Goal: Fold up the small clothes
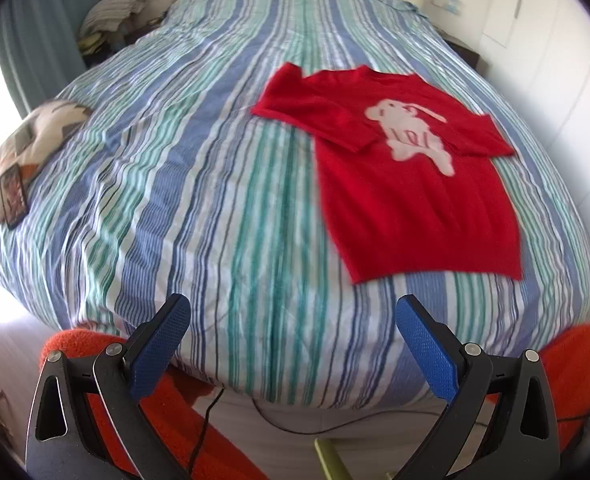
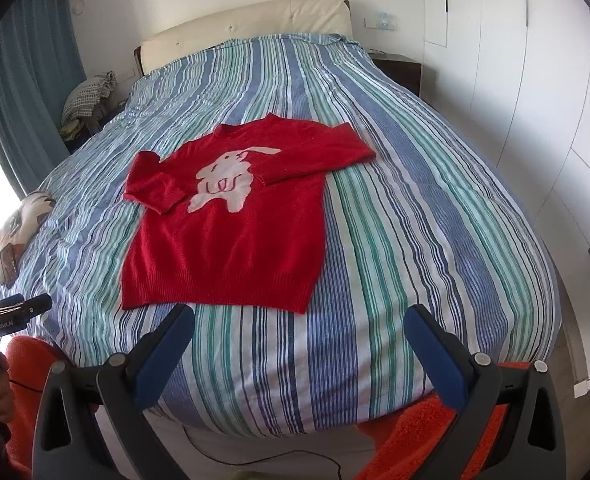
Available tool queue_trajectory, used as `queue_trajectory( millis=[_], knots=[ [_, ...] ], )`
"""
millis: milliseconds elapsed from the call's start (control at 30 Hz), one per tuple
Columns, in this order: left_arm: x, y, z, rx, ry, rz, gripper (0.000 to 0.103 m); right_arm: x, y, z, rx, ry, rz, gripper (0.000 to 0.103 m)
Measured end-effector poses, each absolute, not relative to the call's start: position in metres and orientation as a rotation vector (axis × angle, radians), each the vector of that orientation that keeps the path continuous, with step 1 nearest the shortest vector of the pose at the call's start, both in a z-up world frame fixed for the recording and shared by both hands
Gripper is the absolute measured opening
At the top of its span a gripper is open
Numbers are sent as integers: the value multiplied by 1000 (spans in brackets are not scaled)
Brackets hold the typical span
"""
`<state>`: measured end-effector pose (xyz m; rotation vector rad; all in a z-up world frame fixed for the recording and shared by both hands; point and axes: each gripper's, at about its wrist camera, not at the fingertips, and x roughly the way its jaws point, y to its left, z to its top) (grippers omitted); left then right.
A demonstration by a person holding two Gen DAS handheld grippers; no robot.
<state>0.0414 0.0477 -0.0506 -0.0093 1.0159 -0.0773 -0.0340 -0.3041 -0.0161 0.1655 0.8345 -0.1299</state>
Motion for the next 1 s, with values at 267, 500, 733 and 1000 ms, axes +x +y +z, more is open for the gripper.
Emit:
queue_trajectory(
  millis=[267,500,733,1000],
  knots=[
    [84,40,-113,-198,1159,-252,102,-1,-361,-72,317,938,-128,103],
    [132,19,-160,-257,1184,-221,94,64,-368,-145,583,981,114,84],
    [139,8,-171,-237,1210,-188,3,99,-335,-164,448,1049,147,9],
    [117,27,-155,-155,1196,-142,2,72,-338,-141,333,1077,25,8]
  ],
)
